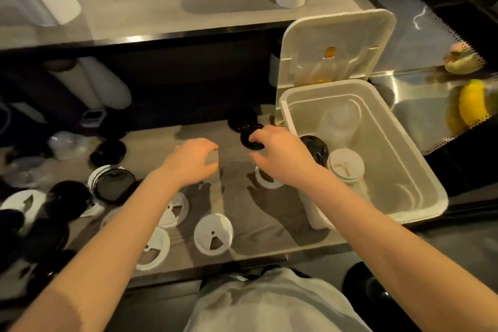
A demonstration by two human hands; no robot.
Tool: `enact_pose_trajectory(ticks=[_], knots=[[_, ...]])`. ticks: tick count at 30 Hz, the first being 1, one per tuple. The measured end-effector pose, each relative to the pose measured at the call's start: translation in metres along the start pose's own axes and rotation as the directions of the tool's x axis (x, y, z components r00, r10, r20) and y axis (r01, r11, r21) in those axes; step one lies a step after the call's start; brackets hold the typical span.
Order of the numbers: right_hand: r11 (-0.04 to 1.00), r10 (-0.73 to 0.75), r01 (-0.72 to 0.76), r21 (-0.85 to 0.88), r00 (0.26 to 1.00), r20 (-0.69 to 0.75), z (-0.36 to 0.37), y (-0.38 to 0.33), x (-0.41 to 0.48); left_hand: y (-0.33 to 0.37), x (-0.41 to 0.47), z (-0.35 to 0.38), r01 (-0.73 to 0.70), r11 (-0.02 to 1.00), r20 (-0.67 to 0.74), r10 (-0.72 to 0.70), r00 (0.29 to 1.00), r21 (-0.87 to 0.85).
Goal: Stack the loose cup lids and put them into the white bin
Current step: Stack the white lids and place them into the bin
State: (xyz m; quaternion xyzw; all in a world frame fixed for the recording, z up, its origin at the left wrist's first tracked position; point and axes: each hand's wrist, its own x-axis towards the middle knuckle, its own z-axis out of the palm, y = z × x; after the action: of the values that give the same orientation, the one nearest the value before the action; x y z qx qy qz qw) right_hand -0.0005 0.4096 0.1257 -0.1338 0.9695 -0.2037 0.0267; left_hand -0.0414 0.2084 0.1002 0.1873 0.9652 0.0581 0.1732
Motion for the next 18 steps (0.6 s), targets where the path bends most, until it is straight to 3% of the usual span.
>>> enact_pose_trajectory(ticks=[5,9,13,18], knots=[[0.988,0.156,-0.15,-0.047,0.966,0.207,0.062,-0.004,0.005,-0.019,-0.025,0.045,0.119,0.991,0.167,-0.107,0.98,-0.067],[0.925,0.376,-0.369,-0.091,0.853,0.363,0.101,0.013,0.011,-0.021,-0.042,0.077,0.179,0.983,0.281,-0.16,0.946,-0.041],[0.874,0.483,-0.439,-0.207,0.827,0.287,0.116,0.024,0.016,-0.016,-0.05,0.101,0.185,0.982,0.36,-0.163,0.919,-0.026],[0.843,0.535,-0.522,-0.133,0.781,0.323,0.123,0.035,0.021,-0.012,-0.048,0.116,0.161,0.987,0.363,-0.149,0.92,-0.002]])
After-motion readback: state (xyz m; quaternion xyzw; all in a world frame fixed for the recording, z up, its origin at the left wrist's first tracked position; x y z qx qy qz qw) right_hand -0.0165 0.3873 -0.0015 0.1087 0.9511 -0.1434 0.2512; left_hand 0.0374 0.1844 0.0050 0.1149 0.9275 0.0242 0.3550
